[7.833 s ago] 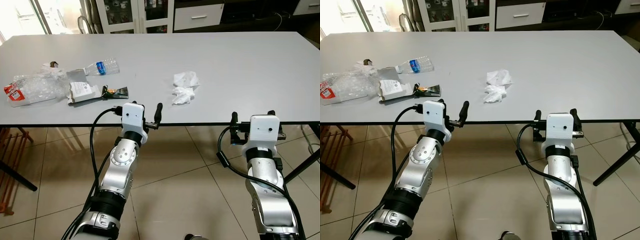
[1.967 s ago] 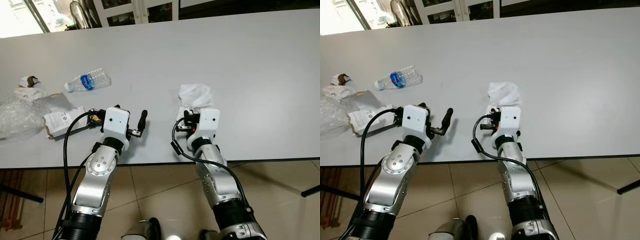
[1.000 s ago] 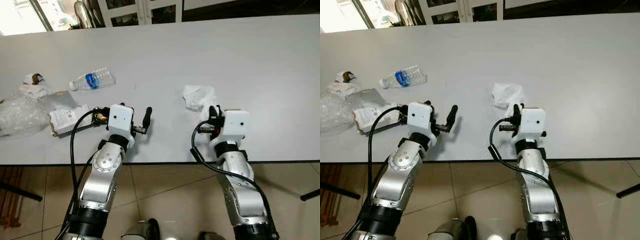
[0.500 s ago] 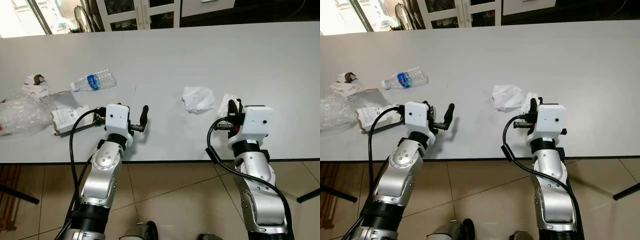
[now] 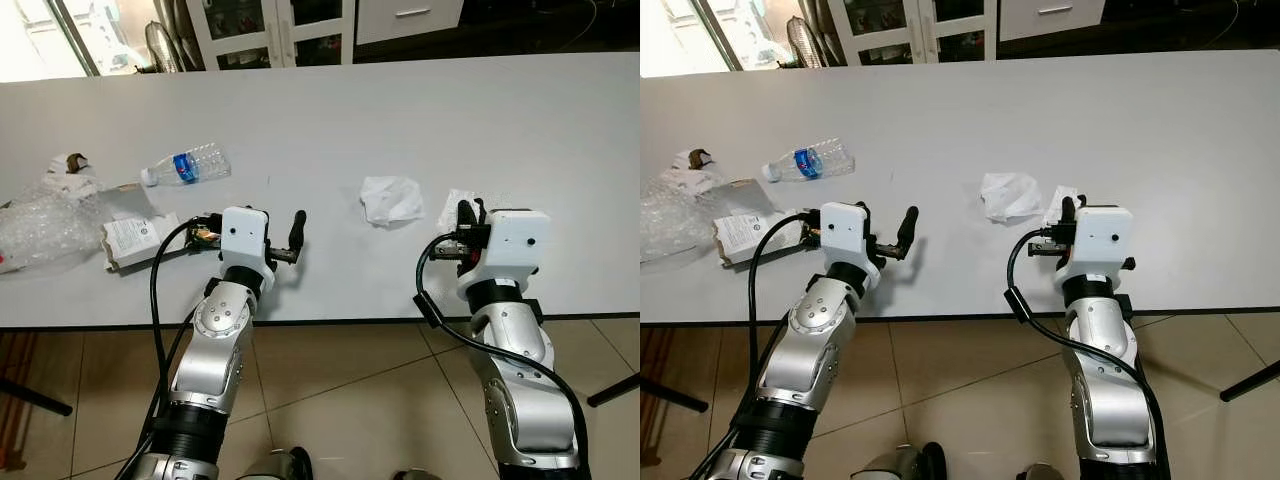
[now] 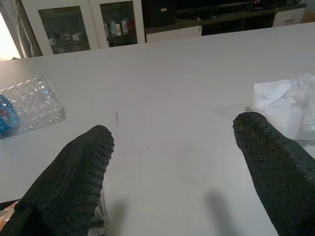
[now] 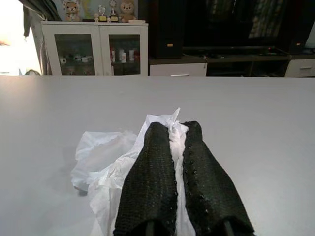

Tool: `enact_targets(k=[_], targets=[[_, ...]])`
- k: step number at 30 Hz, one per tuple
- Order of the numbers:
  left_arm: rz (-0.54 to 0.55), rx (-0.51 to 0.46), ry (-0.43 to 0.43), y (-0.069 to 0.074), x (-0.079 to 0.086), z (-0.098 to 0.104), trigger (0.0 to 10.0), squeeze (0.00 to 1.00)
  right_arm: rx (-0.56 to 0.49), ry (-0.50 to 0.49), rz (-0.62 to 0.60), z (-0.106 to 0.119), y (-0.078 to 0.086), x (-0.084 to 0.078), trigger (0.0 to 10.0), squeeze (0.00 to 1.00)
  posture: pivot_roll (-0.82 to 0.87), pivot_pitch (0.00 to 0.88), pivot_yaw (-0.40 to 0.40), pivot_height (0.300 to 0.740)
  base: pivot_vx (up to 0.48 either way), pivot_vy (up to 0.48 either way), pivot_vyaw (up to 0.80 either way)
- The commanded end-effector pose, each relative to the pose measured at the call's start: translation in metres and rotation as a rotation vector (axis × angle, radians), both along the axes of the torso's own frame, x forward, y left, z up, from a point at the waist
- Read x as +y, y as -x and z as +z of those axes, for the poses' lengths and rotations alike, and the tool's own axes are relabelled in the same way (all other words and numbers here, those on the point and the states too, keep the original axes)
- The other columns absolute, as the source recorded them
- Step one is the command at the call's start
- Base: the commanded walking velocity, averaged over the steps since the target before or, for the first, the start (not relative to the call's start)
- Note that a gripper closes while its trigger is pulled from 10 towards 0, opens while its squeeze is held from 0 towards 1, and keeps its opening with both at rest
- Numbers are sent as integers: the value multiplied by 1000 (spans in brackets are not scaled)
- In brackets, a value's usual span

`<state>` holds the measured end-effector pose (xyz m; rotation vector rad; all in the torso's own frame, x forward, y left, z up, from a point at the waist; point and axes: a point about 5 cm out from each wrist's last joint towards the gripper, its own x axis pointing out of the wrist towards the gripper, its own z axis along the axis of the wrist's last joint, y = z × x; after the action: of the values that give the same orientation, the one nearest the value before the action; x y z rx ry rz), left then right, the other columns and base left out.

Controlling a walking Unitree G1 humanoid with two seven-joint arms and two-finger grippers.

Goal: Picking trash to rubbish bin

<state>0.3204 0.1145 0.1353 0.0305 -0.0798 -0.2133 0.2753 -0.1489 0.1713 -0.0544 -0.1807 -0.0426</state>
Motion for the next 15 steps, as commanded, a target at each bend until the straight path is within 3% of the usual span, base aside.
enact_targets(k=[1, 15], targets=[[3, -6, -1, -2, 0, 1, 10000, 0, 3, 1, -8, 1, 2, 0, 10000, 0, -52, 96, 79, 740, 0, 0, 0], [-35, -1, 28, 2, 9, -3, 10000, 0, 24, 52, -61, 1, 8, -18, 10000, 0, -67, 81, 77, 740, 0, 0, 0]])
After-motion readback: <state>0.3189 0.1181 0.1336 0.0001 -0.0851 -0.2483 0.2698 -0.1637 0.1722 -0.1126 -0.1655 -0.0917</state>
